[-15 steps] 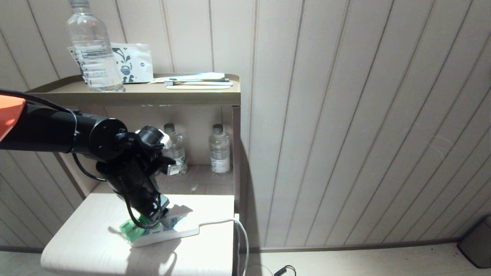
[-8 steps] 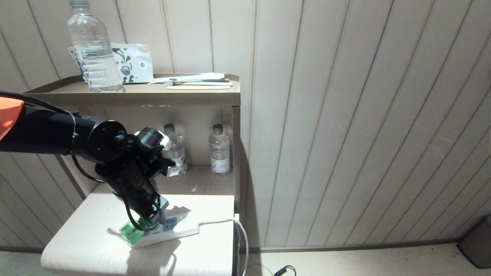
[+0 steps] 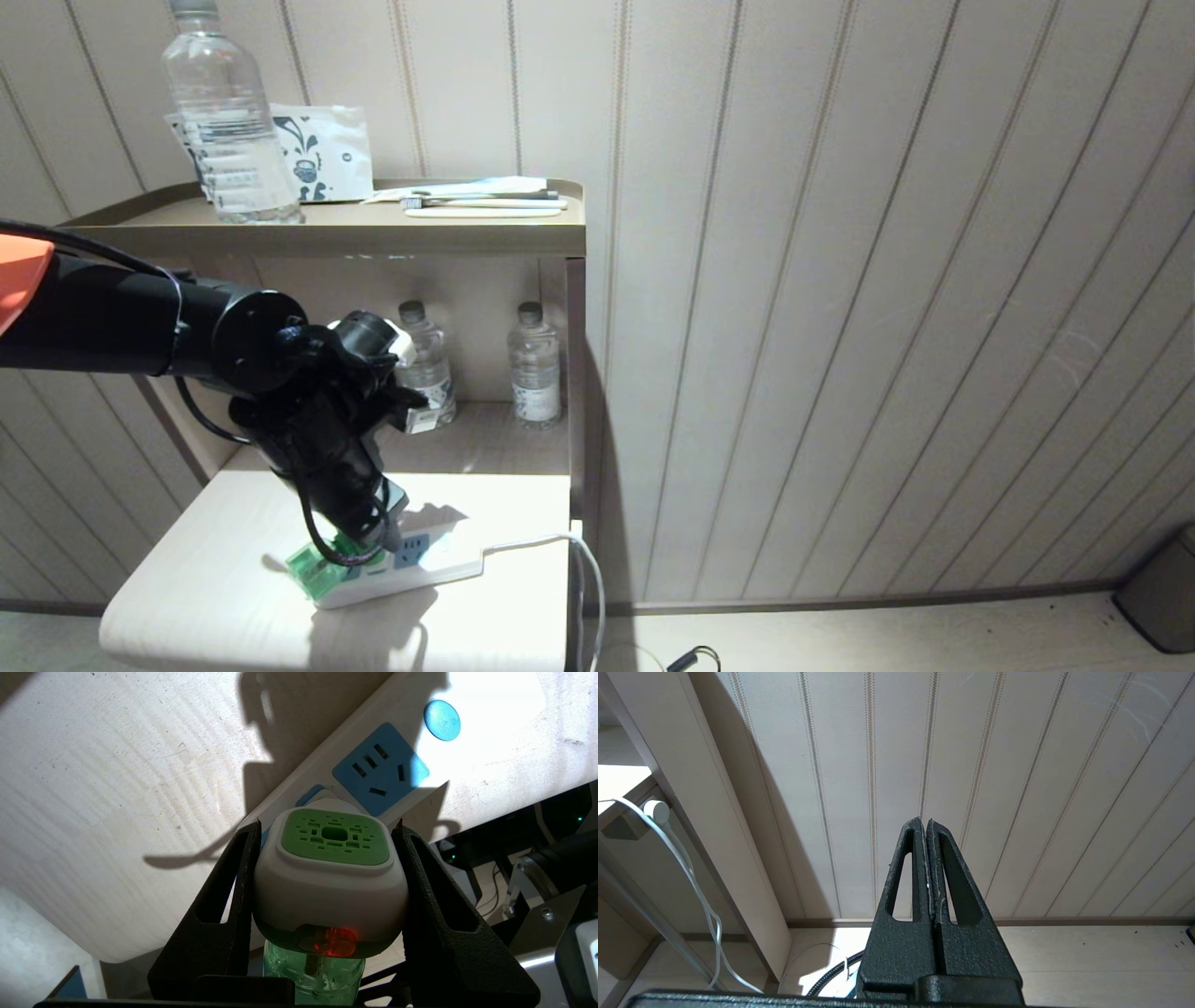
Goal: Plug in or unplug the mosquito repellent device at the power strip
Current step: Hold the socket with your right hand and unplug it with your left hand
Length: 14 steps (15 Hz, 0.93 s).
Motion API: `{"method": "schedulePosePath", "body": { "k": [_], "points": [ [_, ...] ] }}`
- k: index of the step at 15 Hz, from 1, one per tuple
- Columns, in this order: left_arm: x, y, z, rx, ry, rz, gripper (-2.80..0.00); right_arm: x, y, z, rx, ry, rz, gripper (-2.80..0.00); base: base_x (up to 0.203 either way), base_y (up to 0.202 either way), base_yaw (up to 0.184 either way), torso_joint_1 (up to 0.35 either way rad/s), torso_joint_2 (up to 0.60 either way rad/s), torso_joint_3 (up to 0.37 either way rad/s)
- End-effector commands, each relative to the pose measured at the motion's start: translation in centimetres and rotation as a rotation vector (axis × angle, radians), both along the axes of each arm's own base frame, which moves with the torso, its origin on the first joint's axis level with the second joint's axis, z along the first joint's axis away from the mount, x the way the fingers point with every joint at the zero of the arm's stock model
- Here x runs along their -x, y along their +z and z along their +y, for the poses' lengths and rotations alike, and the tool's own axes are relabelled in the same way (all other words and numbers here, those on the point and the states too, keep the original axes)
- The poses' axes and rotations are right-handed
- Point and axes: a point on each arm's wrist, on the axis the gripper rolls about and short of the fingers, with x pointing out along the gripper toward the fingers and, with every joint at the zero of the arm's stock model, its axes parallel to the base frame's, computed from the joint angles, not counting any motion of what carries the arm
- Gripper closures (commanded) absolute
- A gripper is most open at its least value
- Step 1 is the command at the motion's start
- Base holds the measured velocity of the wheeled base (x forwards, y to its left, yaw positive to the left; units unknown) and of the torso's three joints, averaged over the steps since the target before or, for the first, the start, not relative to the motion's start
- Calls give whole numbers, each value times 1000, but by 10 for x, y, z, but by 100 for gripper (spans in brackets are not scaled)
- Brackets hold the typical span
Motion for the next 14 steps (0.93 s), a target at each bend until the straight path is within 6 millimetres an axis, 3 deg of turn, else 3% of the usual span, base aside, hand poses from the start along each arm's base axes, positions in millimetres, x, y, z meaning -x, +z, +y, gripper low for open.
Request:
{"method": "schedulePosePath", "body": {
  "k": [1,14],
  "points": [
    [-1,-1,0,0,0,0,0,0,0,0,0,0,0,0,0,0,0,0,0,0],
    [2,0,1,21,10,10,0,2,5,0,11,6,-15,0,0,0,0,0,0,0]
  ]
}}
